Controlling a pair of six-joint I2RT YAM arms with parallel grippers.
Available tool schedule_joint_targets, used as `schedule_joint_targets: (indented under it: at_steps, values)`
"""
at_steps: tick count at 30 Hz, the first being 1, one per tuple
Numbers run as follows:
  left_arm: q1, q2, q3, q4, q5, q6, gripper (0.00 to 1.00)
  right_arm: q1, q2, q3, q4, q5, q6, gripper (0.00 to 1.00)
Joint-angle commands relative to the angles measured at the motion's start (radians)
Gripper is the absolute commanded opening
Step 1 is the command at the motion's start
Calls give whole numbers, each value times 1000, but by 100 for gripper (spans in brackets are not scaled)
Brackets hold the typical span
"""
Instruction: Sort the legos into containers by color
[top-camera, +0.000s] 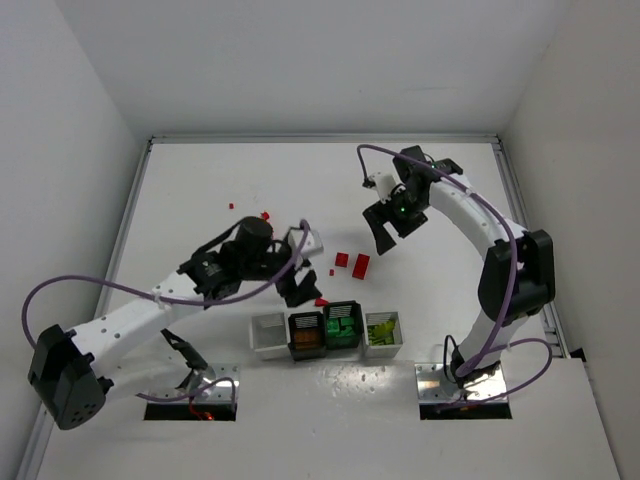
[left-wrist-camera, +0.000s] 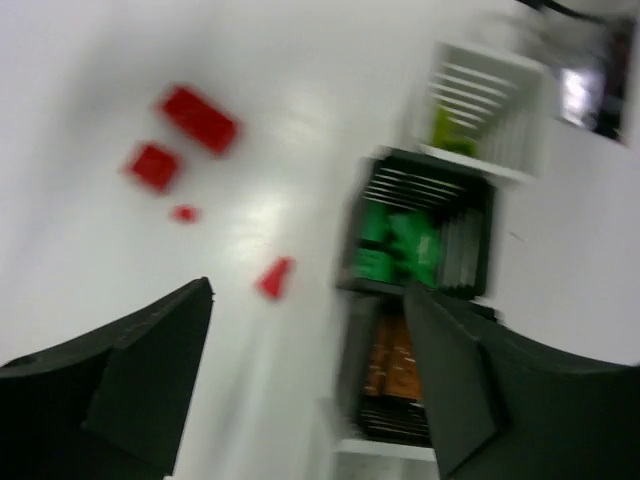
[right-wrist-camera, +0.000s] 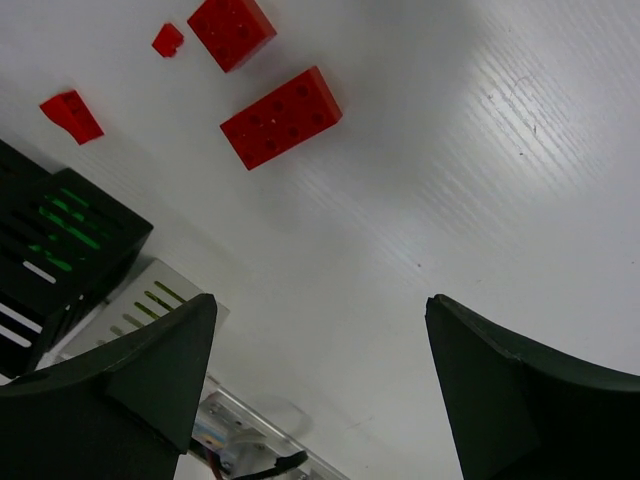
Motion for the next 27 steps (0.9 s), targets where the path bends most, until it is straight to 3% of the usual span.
schedule_joint_targets:
  at_steps: [1, 4, 8, 11, 16, 22, 27]
  values:
    - [125, -8, 114, 34, -172, -104, 86, 8, -30, -13, 21, 20, -66, 85]
    - [217, 56, 206, -9, -303, -164, 100, 19, 19, -13, 43, 11, 9, 85]
    - [315, 173, 323, -103, -418, -254, 100, 38, 52, -13, 118, -47, 252, 85]
    - [384, 239, 346, -129, -493, -323, 100, 67, 88, -23, 132, -58, 343, 85]
    - [463, 285, 355, -129, -530, -405, 100, 105, 166, 16, 153, -17, 406, 84]
    - [521, 319, 366, -129, -541, -414, 100, 151, 223, -12, 166, 120, 475, 84]
    - [553, 319, 340, -106, -519, -405, 100, 151, 286, 32, 175, 146, 485, 82]
